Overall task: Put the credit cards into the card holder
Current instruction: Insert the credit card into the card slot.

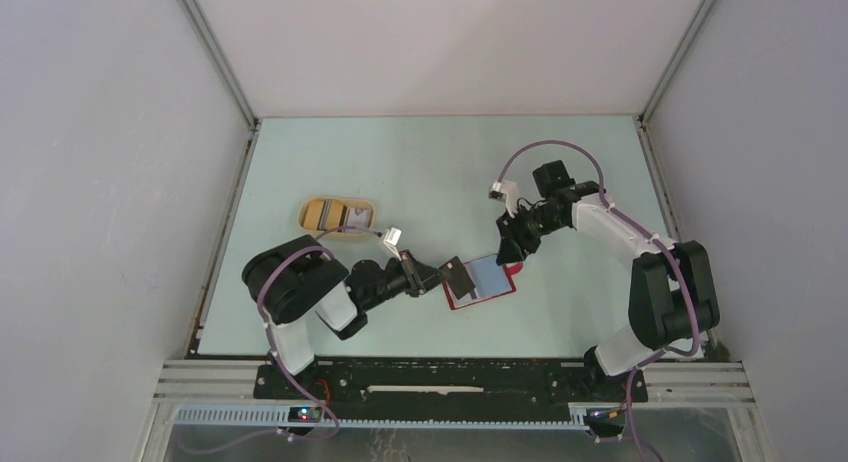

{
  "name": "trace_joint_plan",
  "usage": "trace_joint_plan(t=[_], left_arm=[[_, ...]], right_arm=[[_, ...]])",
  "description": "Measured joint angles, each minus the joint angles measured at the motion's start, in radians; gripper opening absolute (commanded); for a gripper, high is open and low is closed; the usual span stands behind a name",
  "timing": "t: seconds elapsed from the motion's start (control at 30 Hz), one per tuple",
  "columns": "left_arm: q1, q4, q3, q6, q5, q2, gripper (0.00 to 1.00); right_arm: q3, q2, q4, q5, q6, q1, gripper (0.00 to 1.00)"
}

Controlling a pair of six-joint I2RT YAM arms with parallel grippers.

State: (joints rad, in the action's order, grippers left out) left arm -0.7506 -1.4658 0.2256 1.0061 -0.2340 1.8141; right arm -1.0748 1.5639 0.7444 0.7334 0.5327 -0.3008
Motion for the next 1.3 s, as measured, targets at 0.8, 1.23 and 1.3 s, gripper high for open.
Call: trace_joint_plan(t=[0.8,1.23,1.3], left_arm=[[0.002,0.001,0.072,0.042,0.058,0.086,0.0],[0.002,0.003,0.073,0.094,0.038,0.143,0.0],[0.002,0.007,0.074,0.097,0.036,0.146,0.0]], right_arm=[[-0.026,0.102,0.007,-0.069,-0.037,-0.003,0.43],[-0.03,0.126,0.008,-0.094,-0.044,-0.008,0.43],[-0.03,0.126,0.008,-0.097,-0.045,-0.008,0.42]])
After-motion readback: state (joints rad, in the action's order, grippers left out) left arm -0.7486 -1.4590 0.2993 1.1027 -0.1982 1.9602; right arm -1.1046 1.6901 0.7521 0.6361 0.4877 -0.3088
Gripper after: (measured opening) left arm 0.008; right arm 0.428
